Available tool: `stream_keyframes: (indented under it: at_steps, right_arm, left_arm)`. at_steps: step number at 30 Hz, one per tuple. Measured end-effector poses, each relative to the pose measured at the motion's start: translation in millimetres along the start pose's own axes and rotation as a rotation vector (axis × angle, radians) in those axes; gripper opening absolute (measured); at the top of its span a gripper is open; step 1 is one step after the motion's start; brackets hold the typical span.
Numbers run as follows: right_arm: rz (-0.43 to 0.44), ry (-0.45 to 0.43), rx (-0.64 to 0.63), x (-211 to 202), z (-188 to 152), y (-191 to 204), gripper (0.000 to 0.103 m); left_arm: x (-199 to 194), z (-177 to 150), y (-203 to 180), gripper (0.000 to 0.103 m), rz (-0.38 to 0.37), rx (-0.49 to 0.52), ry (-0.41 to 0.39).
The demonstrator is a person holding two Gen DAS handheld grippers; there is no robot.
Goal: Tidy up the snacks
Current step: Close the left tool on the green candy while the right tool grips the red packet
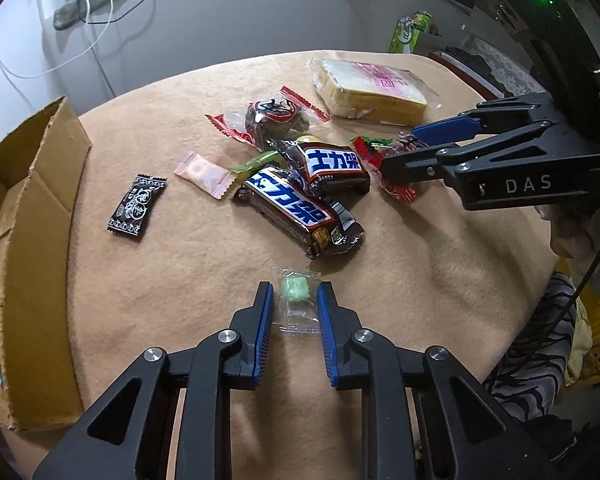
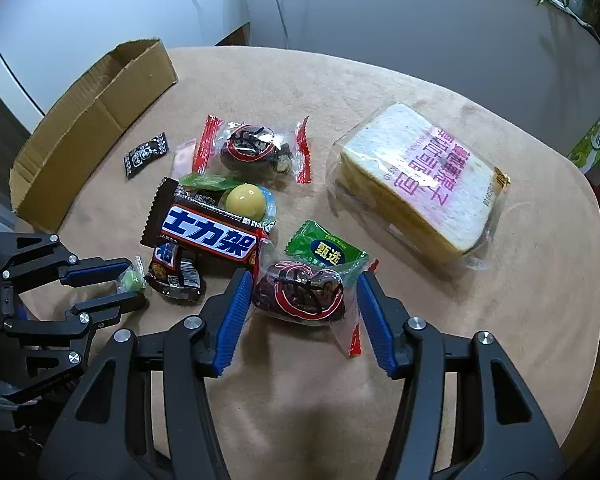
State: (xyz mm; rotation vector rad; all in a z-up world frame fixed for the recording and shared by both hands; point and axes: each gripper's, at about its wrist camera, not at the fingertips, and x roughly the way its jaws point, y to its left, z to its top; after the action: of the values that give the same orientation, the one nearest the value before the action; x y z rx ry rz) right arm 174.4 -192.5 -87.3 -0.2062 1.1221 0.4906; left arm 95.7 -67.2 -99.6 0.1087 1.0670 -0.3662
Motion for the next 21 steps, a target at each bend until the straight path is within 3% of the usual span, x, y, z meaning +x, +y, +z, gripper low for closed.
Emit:
stream_keyframes:
  at_steps: [21]
  right_arm:
    - [0.003, -0.050, 0.014, -28, -5, 8, 0.050]
  left_arm:
    - [-24, -1, 13, 0.021, -0.004, -0.034, -0.059]
